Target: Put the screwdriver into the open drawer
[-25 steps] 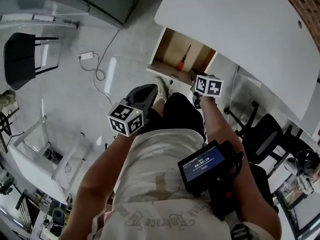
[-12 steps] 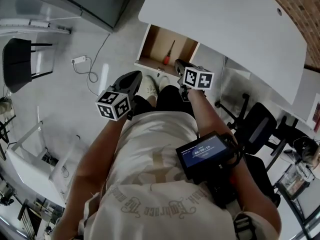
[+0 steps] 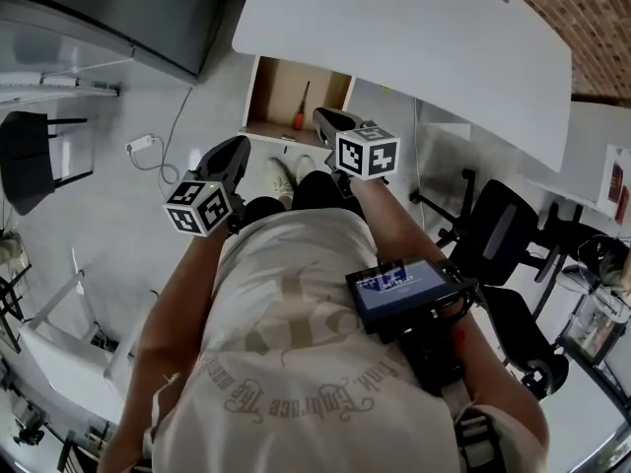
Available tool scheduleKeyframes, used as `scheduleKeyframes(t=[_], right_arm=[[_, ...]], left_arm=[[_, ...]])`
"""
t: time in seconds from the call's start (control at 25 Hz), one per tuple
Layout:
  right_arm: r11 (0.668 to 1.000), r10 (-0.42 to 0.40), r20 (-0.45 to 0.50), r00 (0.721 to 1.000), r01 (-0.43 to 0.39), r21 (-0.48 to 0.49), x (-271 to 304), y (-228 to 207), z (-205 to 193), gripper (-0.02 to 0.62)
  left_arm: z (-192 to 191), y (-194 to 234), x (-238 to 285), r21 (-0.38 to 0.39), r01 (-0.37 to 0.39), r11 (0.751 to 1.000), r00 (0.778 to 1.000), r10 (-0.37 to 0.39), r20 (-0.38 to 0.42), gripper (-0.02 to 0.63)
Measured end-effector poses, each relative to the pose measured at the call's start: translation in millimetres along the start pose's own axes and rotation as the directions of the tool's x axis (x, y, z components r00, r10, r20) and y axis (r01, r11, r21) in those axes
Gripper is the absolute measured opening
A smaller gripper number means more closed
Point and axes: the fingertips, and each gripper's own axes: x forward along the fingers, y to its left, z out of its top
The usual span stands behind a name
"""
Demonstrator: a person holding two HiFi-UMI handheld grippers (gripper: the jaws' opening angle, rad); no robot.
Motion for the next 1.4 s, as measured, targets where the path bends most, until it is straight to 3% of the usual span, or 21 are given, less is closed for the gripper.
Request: scheduleKeyframes(t=[0.6, 0.88, 1.4], right_arm=[[0.985, 0.078, 0.125, 0.989, -0.057, -0.161, -62.1, 41.7, 48.0, 0.023], [0.979, 0.078, 0.163, 0.983, -0.044, -0.199, -98.3, 42.6, 54.4, 0.023], [0.969, 0.090, 0.196, 0.976, -0.041, -0.243, -123.5, 45.1, 49.1, 0.023]], left_arm=[[55.9, -49.4, -14.6, 0.147, 0.121, 0.982, 0.988, -0.134, 0.082, 0.018], [71.7, -80.9, -19.0, 0.202, 0.161, 0.966, 0.977, -0.185, 0.106, 0.018], [80.2, -93.6, -21.6, 0.234, 0.157, 0.959, 0.973, -0.191, 0.130, 0.018]])
